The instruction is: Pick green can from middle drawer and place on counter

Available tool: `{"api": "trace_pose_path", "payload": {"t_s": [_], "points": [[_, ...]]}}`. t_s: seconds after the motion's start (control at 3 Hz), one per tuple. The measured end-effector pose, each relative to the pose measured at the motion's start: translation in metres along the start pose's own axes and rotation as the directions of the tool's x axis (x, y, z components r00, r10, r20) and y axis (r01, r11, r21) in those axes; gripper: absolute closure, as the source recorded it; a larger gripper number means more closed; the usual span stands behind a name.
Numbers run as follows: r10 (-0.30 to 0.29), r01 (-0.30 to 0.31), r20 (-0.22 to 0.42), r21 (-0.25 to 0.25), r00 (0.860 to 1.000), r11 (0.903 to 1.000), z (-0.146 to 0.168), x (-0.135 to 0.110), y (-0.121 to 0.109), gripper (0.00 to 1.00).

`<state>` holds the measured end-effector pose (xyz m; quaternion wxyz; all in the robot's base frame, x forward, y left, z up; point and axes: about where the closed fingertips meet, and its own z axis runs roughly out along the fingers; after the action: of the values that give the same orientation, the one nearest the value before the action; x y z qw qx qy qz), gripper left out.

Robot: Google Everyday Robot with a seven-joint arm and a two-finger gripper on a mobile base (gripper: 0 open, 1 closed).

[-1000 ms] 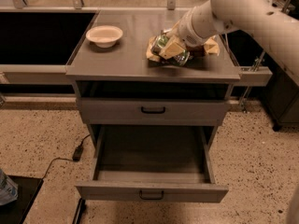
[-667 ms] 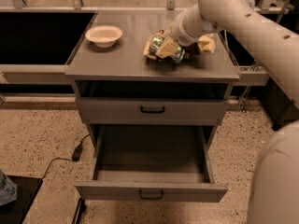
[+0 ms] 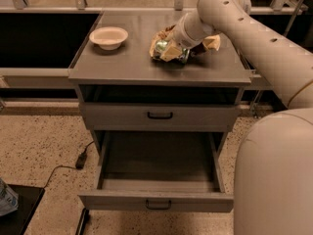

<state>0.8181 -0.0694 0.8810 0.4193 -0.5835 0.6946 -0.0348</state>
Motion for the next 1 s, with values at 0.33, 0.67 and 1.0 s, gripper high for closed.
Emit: {"api": "trace_pose_path", "payload": {"t_s": [0.33, 0.67, 1.0], "points": [[0.000, 0.000, 0.000, 0.000, 1.000, 1.0000, 0.0001, 0.0000, 0.0001, 0.81], [0.000, 0.000, 0.000, 0.000, 1.000, 1.0000, 0.0001, 0.0000, 0.0001, 0.58], [0.000, 0.000, 0.000, 0.000, 1.000, 1.0000, 0.0001, 0.0000, 0.0001, 0.36]]}}
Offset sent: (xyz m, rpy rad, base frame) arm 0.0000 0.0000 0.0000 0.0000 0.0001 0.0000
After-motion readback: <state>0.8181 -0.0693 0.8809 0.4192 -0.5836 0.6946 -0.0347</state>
